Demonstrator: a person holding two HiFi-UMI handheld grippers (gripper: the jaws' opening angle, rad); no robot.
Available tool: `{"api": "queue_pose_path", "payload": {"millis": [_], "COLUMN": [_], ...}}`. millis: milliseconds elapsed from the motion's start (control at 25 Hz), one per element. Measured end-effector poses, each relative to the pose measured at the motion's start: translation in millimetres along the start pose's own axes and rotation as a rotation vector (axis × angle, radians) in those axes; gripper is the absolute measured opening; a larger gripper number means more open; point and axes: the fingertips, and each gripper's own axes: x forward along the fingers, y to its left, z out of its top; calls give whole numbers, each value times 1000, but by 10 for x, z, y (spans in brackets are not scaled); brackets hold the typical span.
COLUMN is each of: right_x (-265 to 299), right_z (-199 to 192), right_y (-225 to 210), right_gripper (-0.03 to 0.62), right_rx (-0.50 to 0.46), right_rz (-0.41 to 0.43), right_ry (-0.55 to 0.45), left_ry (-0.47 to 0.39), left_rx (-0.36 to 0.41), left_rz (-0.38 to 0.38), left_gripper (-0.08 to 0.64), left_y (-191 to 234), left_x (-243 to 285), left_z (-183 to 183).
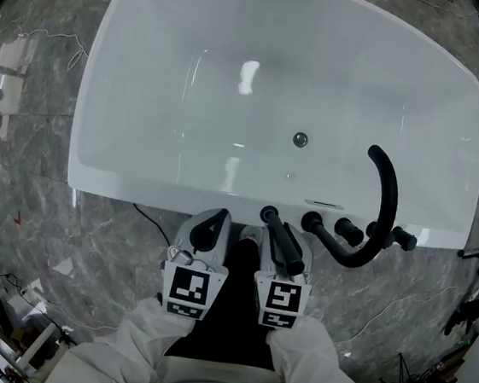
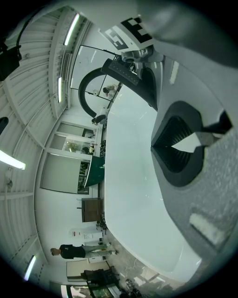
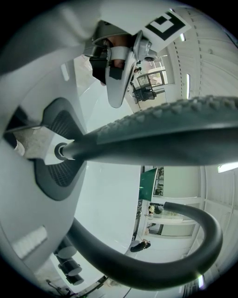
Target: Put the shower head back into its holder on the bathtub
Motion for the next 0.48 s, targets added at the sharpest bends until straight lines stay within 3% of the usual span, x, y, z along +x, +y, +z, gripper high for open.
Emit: {"api": "queue_pose_path", "payload": {"millis": [480], "right_x": [87], "right_z": [-89], "right_y": [16], "right_gripper": [137], "right_rx": [4], "right_rz": [0], "right_ry": [24], "left_ry": [11], "left_rx": [-12], "left_rz": [-18], "left_gripper": [2], "left_y": [11], "left_x": [63], "left_z": [-18]}}
